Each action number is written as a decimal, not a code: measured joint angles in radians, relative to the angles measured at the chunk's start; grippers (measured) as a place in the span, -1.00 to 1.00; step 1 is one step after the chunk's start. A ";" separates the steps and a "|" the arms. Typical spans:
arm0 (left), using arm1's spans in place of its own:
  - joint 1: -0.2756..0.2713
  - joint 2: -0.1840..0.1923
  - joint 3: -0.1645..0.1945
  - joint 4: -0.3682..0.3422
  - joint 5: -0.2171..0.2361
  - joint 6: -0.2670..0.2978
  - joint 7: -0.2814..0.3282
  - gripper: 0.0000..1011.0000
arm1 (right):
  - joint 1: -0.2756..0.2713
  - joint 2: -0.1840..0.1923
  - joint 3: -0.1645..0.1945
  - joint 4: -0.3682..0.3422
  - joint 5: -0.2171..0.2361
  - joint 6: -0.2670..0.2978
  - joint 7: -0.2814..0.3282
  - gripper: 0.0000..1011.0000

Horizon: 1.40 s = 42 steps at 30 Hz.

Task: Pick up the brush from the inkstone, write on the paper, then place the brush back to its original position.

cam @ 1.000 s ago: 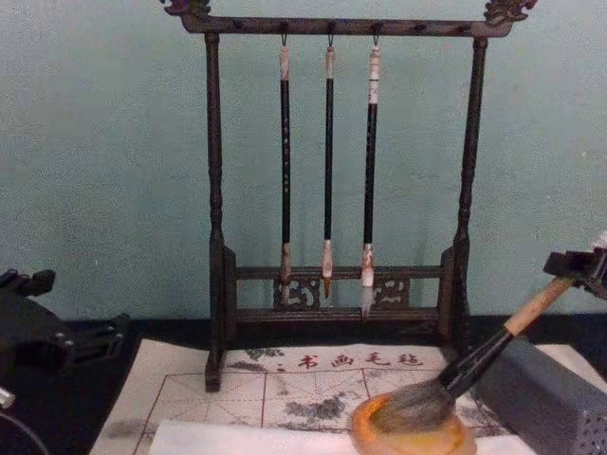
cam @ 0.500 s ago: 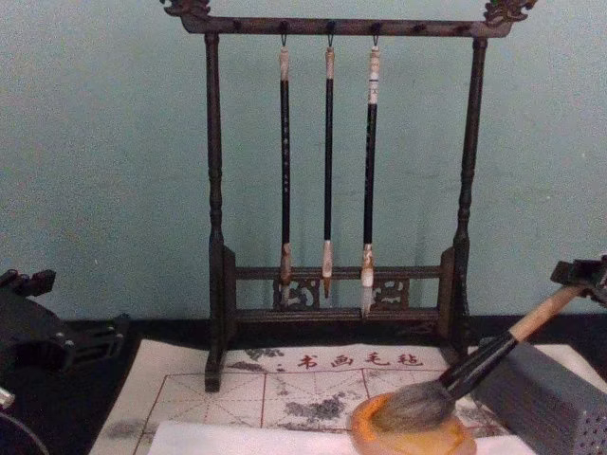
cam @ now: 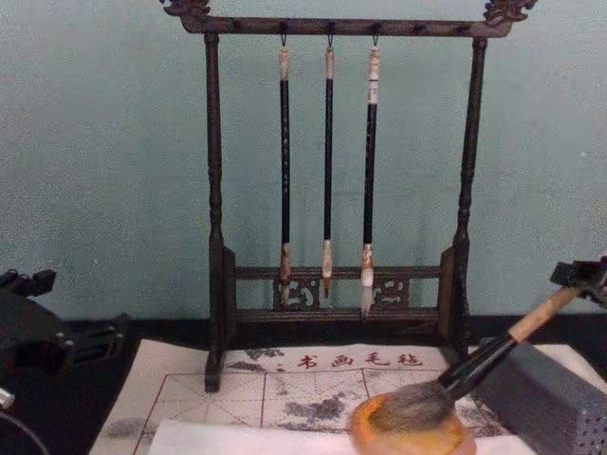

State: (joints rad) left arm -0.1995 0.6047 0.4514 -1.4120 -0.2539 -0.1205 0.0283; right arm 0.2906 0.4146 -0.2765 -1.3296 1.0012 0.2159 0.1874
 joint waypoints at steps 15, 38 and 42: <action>0.000 0.000 0.000 0.000 0.000 0.000 0.000 0.98 | -0.001 -0.001 0.000 0.000 -0.003 0.002 0.000 -0.22; 0.000 0.000 0.000 0.000 0.000 0.000 0.000 0.98 | 0.000 -0.001 0.001 -0.002 -0.002 0.001 0.001 0.98; 0.000 0.000 0.000 0.000 0.000 0.000 0.000 0.98 | 0.000 -0.001 0.001 -0.002 -0.002 0.001 0.001 0.98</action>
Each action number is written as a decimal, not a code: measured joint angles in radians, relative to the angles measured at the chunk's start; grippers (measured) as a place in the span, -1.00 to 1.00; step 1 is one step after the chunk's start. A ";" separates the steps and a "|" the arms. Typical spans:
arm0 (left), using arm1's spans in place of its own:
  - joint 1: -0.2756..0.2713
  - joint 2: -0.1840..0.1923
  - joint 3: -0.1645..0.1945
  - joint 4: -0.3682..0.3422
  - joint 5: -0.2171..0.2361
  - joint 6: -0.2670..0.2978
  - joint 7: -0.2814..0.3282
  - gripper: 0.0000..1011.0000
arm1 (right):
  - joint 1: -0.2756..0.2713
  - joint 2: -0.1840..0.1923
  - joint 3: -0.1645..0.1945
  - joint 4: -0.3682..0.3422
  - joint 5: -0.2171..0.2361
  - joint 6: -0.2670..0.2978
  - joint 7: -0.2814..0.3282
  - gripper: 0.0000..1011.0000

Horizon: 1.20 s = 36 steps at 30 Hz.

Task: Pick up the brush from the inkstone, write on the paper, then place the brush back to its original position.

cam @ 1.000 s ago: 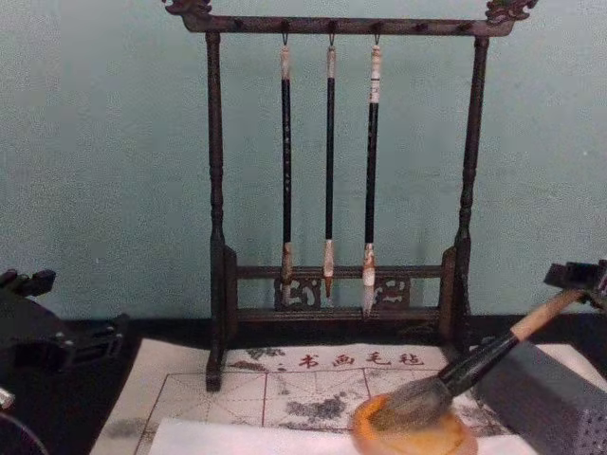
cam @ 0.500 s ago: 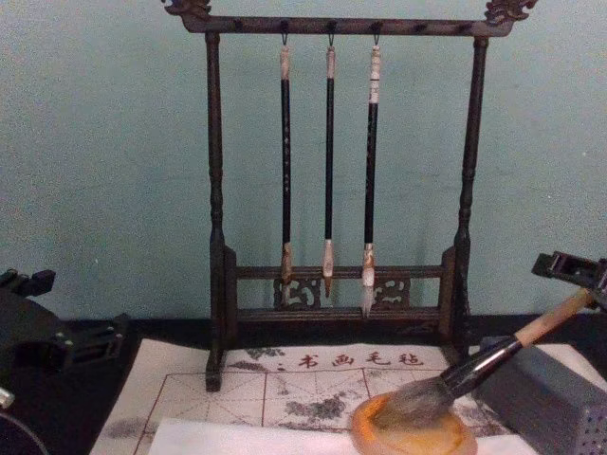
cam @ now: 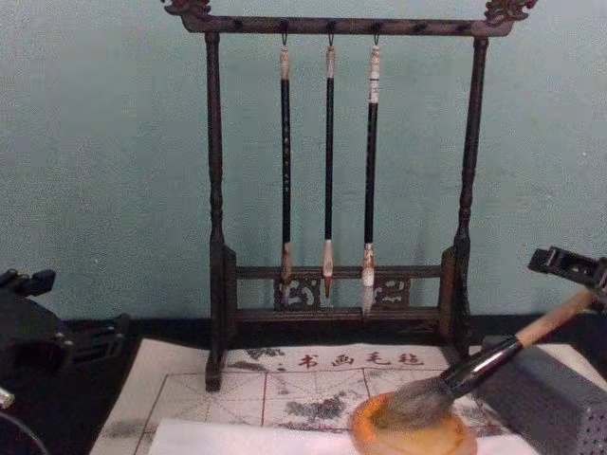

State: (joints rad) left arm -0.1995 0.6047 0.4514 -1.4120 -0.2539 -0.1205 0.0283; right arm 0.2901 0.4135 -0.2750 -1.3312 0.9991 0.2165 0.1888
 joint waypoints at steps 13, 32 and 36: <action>0.000 0.000 0.000 0.000 0.000 0.000 0.000 0.98 | -0.020 0.016 -0.009 -0.024 0.032 0.006 -0.013 0.98; 0.000 0.000 0.000 0.000 0.000 0.000 0.000 0.98 | -0.173 0.110 0.007 -0.188 0.109 0.006 -0.063 0.98; 0.000 0.000 0.000 0.000 0.000 0.000 0.000 0.98 | -0.220 0.142 0.009 -0.247 0.105 -0.023 -0.072 0.98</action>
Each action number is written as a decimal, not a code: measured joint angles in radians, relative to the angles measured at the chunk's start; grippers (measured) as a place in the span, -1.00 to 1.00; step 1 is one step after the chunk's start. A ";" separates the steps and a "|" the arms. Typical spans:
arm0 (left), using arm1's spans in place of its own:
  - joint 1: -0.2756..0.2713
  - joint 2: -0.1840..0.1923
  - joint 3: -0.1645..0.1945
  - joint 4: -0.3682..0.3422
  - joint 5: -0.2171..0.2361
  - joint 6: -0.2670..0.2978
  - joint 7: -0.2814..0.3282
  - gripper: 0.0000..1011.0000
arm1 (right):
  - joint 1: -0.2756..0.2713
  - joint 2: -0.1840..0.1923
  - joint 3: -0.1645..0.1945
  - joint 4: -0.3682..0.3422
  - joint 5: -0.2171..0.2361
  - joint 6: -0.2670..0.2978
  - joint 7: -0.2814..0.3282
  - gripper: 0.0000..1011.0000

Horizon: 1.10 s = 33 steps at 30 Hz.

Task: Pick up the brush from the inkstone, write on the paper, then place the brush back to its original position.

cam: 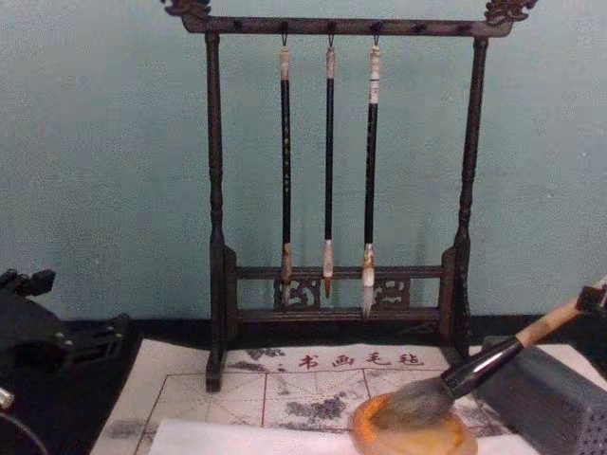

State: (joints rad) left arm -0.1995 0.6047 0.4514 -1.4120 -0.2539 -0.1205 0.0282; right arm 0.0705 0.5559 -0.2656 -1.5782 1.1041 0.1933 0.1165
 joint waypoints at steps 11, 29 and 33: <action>0.000 0.000 0.000 0.000 0.000 0.000 0.000 0.98 | -0.072 0.061 -0.017 -0.099 -0.192 -0.076 -0.077 0.98; 0.000 0.000 0.000 0.000 0.000 0.000 0.000 0.98 | -0.045 0.068 -0.102 -0.065 -0.556 -0.119 -0.199 0.98; 0.000 0.000 0.000 0.000 0.000 0.000 0.000 0.98 | -0.045 0.068 -0.102 -0.065 -0.556 -0.119 -0.199 0.98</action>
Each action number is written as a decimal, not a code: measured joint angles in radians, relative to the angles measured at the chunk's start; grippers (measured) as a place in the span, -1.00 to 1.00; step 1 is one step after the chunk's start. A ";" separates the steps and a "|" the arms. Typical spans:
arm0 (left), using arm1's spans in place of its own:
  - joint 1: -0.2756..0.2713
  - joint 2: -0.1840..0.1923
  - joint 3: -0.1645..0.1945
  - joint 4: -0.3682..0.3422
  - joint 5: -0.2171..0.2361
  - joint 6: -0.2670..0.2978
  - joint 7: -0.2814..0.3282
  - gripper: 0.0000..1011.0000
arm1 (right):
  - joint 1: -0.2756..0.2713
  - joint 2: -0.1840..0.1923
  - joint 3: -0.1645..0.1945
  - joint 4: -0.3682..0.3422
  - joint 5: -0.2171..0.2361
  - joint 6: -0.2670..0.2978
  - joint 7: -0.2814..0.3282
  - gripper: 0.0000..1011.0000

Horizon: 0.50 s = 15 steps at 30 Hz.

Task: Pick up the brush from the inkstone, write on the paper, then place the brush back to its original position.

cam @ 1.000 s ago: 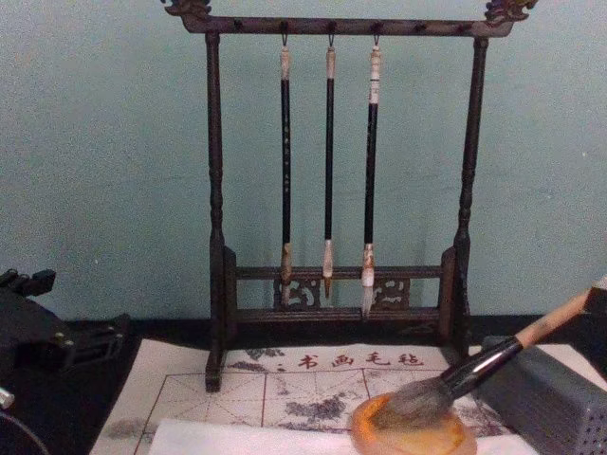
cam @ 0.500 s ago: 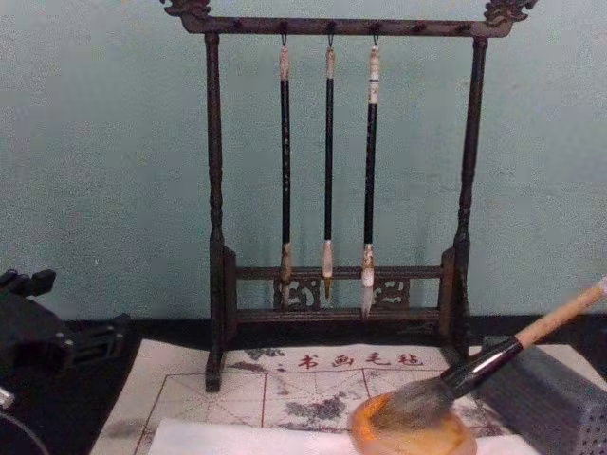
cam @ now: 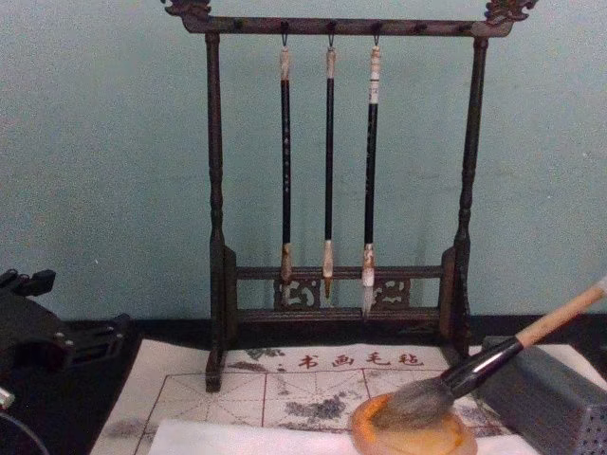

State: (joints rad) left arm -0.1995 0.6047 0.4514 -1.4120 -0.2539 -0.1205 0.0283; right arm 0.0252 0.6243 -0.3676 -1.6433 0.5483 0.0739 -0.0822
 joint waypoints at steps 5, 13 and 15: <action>0.000 0.000 0.000 0.000 0.000 0.000 0.000 0.98 | -0.001 0.001 0.000 -0.001 0.001 0.000 0.000 0.98; 0.000 0.000 0.000 0.000 0.000 0.000 0.000 0.98 | -0.001 0.002 0.000 -0.002 0.002 0.000 0.000 0.98; 0.000 0.000 0.000 0.000 0.000 0.000 0.000 0.98 | -0.002 0.002 0.001 -0.002 0.003 0.000 0.000 0.98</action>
State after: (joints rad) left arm -0.1995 0.6047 0.4514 -1.4120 -0.2539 -0.1205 0.0283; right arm 0.0236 0.6265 -0.3670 -1.6457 0.5511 0.0735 -0.0820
